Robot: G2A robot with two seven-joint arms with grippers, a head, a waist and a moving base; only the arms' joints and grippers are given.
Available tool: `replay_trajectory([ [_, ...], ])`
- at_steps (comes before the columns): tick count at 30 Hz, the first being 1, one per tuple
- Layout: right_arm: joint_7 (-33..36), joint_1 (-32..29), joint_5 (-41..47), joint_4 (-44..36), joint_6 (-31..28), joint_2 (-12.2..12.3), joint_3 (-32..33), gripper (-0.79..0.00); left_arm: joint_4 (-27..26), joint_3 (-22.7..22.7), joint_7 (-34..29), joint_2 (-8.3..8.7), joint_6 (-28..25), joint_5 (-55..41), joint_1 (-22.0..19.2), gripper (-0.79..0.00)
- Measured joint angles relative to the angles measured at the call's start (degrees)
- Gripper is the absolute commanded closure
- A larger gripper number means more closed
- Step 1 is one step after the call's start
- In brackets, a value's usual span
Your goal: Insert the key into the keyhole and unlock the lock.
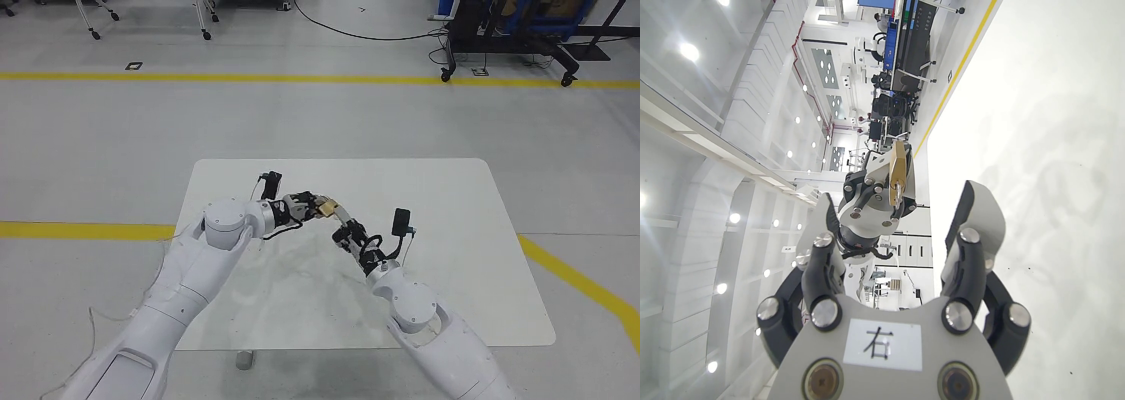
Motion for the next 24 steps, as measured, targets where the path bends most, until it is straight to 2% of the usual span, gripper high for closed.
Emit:
replay_trajectory([
  [5, 0.1, -0.1, 0.1, -0.1, -0.1, 0.0, 0.0, -0.785, -1.0, -1.5, 0.8, 0.09, -2.8, -0.9, 1.0, 0.000],
  [7, 2.5, -0.9, 2.8, -1.1, -2.1, 0.0, 0.8, -0.785, -1.5, -2.4, 0.6, 0.17, -4.6, -2.0, 1.7, 0.000],
  [12, 20.2, -3.2, 17.2, -1.8, -7.3, 1.0, 6.4, -0.785, -2.4, -4.5, -2.5, 0.42, -9.0, -4.7, 3.1, 0.000],
  [13, 23.0, -3.4, 19.3, -1.5, -7.5, 1.2, 7.3, -0.557, -2.6, -4.7, -3.3, 0.45, -9.8, -5.0, 3.2, 0.000],
  [16, 29.0, -3.7, 23.3, -0.7, -7.4, 1.5, 9.2, -0.449, -2.8, -4.8, -6.1, 0.45, -11.7, -5.6, 3.4, 0.000],
  [17, 30.1, -3.6, 23.9, -0.5, -7.0, 1.5, 9.3, -0.379, -2.7, -4.8, -6.6, 0.44, -12.0, -5.5, 3.4, 0.000],
  [20, 32.5, -3.0, 25.2, 0.2, -6.2, 1.6, 9.7, -0.336, -2.2, -4.6, -7.9, 0.34, -12.0, -5.8, 3.1, 0.000],
  [21, 31.7, -2.8, 24.4, 0.5, -6.8, 1.6, 9.9, -0.326, -2.0, -4.5, -8.1, 0.28, -11.9, -5.8, 3.0, 0.000],
  [22, 30.7, -2.7, 23.7, 0.6, -7.2, 1.5, 9.8, -0.277, -1.8, -4.4, -8.2, 0.23, -11.7, -5.6, 2.9, 0.000],
  [24, 28.9, -2.8, 22.8, 0.5, -8.1, 1.3, 9.2, -0.256, -1.5, -4.0, -8.3, 0.12, -11.2, -5.3, 2.5, 0.000],
])
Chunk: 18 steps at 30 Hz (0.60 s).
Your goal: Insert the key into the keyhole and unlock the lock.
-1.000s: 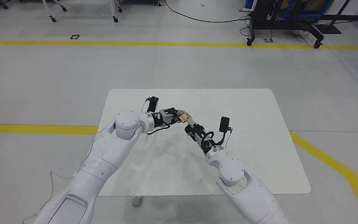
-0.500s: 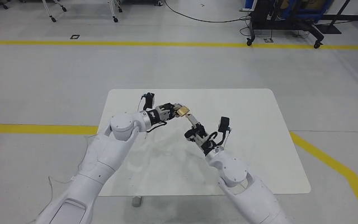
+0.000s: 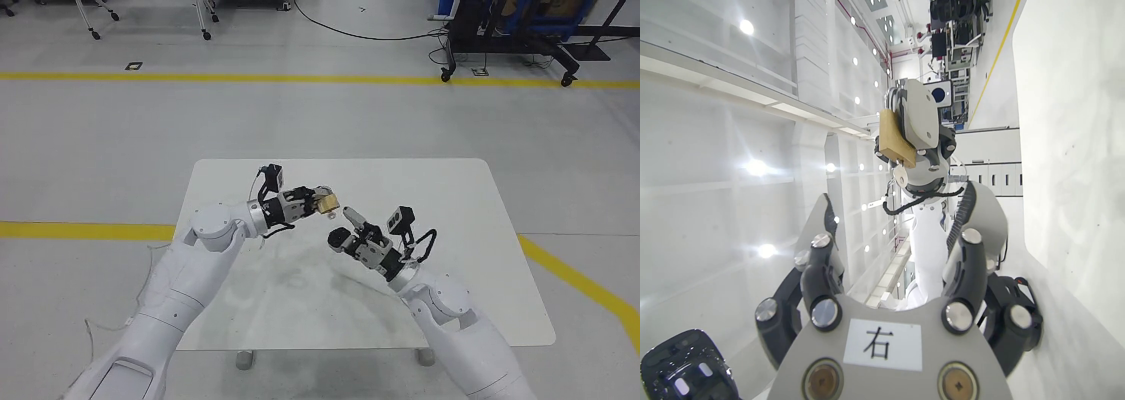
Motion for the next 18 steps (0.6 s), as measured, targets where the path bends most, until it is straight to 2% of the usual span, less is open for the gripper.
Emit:
replay_trajectory([
  [5, -1.1, 0.2, -0.9, -0.1, -0.4, -0.3, -1.2, -0.240, 0.4, 0.4, -0.2, -0.23, 0.1, 0.2, -0.4, 0.000],
  [10, -5.1, 0.7, -3.2, 0.4, -1.2, -0.7, -2.3, -0.225, 0.7, 0.5, -0.5, -0.34, 0.4, 0.6, -0.6, 0.000],
  [14, -6.9, 0.8, -4.3, 0.2, -1.5, -0.9, -3.0, -0.139, 0.6, 0.5, -0.6, -0.36, 0.6, 1.0, -0.6, 0.000],
  [17, -9.7, 0.9, -5.3, 0.5, -1.4, -1.1, -2.9, -0.006, 0.5, 0.5, -0.5, -0.37, 0.8, 1.5, -0.5, 0.000],
  [18, -10.6, 0.9, -5.5, 0.4, -1.4, -1.2, -3.1, 0.000, 0.5, 0.5, -0.5, -0.38, 1.0, 1.5, -0.5, 0.000],
])
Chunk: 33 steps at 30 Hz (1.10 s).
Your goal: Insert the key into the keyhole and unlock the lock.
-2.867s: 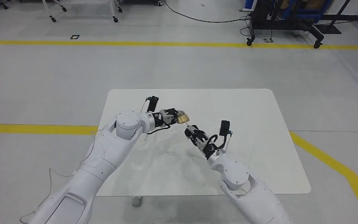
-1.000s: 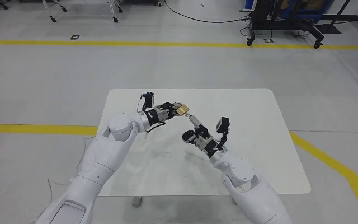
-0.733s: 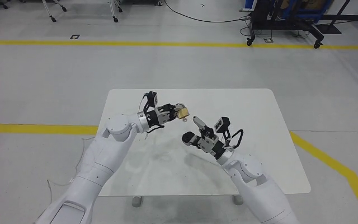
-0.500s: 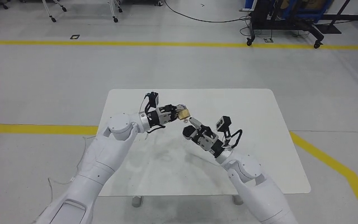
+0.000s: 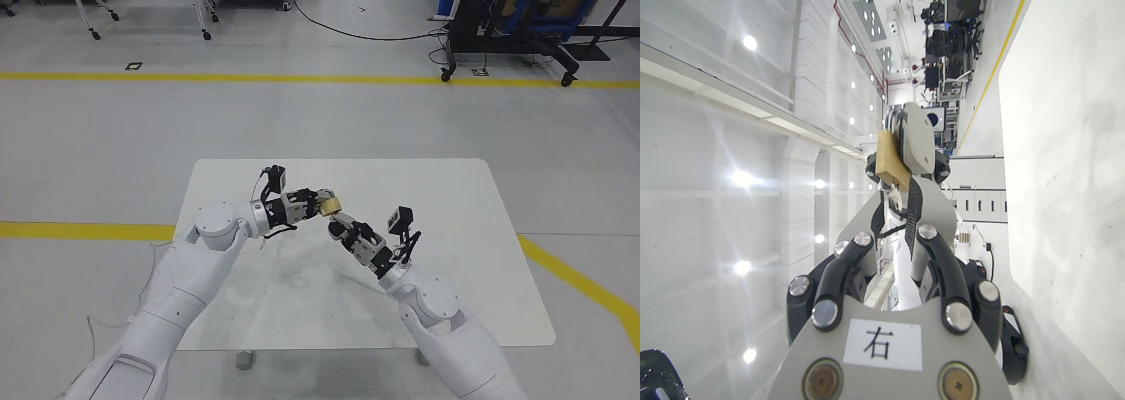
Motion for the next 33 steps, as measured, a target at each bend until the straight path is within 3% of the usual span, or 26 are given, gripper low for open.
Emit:
replay_trajectory([
  [10, 2.4, 0.4, 6.0, 0.6, 1.9, -0.5, -0.2, 0.000, -0.5, 0.3, 0.1, -0.10, 0.0, 1.5, 0.1, 0.000],
  [22, 23.1, 4.6, 36.3, 10.4, 13.9, -1.4, 2.2, 0.000, -2.7, -0.7, 3.0, -0.01, -3.6, 3.6, 1.6, 0.000],
  [33, 30.9, 7.4, 45.6, 16.1, 22.9, -1.7, 2.7, 0.000, -6.2, -2.1, 6.9, 0.40, -8.7, 8.3, 3.7, 0.000],
])
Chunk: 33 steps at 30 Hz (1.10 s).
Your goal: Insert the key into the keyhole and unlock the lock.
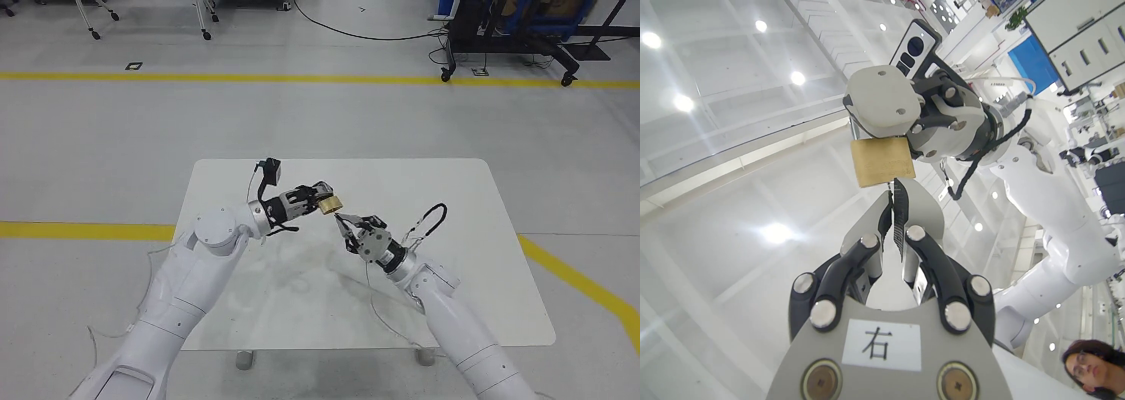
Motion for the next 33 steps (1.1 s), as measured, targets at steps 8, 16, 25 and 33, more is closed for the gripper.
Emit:
replay_trajectory([
  [8, 0.9, 0.3, -2.7, 0.2, -0.6, 0.2, 0.7, -0.570, -2.3, -0.7, 2.1, 0.20, -1.5, 2.2, 1.8, 0.000],
  [16, -2.2, -6.3, -18.1, -8.3, -10.7, 2.2, 6.4, -0.785, -1.4, -0.6, 2.0, 0.04, 1.7, 2.0, 1.3, 0.000],
  [25, -7.7, -20.5, -33.8, -25.3, -18.7, 5.1, 21.2, -0.785, 0.3, 6.0, 0.5, -1.28, 12.0, 8.3, -1.9, 0.000],
  [33, -7.9, -22.3, -34.0, -27.3, -19.0, 5.2, 23.6, -0.785, 6.3, 21.0, -4.1, -6.14, 26.1, 17.3, -11.7, 0.000],
])
